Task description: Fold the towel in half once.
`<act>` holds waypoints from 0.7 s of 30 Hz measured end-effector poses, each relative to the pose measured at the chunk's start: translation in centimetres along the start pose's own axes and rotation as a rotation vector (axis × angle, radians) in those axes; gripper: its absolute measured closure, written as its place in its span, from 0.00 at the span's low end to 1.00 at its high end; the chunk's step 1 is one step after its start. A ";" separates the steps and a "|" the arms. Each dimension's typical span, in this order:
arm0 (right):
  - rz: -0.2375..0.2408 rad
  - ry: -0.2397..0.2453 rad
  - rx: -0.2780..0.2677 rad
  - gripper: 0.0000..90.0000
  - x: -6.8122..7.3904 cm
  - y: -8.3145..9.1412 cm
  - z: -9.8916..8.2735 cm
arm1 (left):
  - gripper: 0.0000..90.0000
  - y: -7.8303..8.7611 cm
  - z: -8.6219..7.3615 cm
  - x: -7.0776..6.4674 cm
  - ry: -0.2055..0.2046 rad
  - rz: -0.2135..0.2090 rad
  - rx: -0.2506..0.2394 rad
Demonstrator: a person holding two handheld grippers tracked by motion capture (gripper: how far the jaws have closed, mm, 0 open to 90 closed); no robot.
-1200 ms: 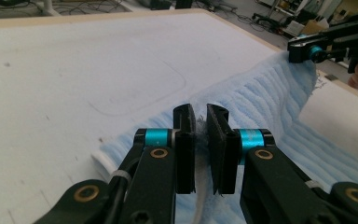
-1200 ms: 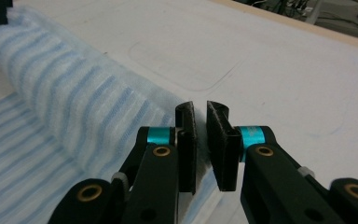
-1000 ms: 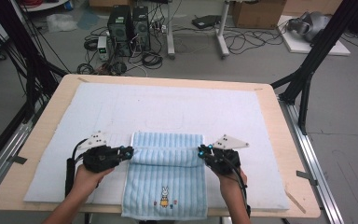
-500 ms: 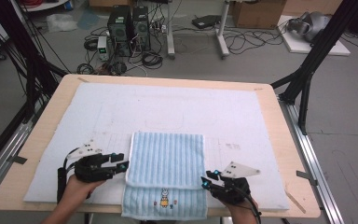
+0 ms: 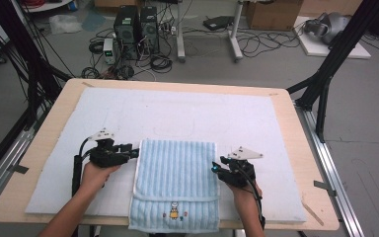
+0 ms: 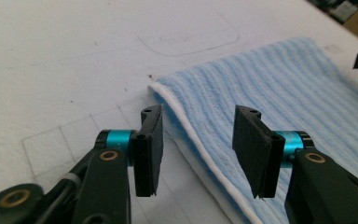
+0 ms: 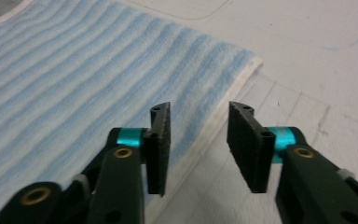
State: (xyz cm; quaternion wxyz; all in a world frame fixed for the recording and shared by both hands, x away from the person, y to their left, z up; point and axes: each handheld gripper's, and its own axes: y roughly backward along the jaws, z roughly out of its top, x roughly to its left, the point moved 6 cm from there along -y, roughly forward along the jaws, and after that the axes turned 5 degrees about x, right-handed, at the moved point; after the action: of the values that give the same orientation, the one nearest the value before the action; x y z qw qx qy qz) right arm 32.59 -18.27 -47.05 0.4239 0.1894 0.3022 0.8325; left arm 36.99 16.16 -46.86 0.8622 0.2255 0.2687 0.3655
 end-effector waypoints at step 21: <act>0.076 0.005 0.111 0.91 -0.7 -3.1 0.6 | 0.91 -3.3 -0.5 -1.4 -0.186 0.070 0.087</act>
State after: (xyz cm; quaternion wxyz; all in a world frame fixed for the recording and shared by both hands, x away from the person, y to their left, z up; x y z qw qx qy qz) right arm 35.21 -17.23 -48.73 0.3801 0.2221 0.3414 0.8305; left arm 37.49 13.11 -48.74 0.8595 0.3048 0.1953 0.3607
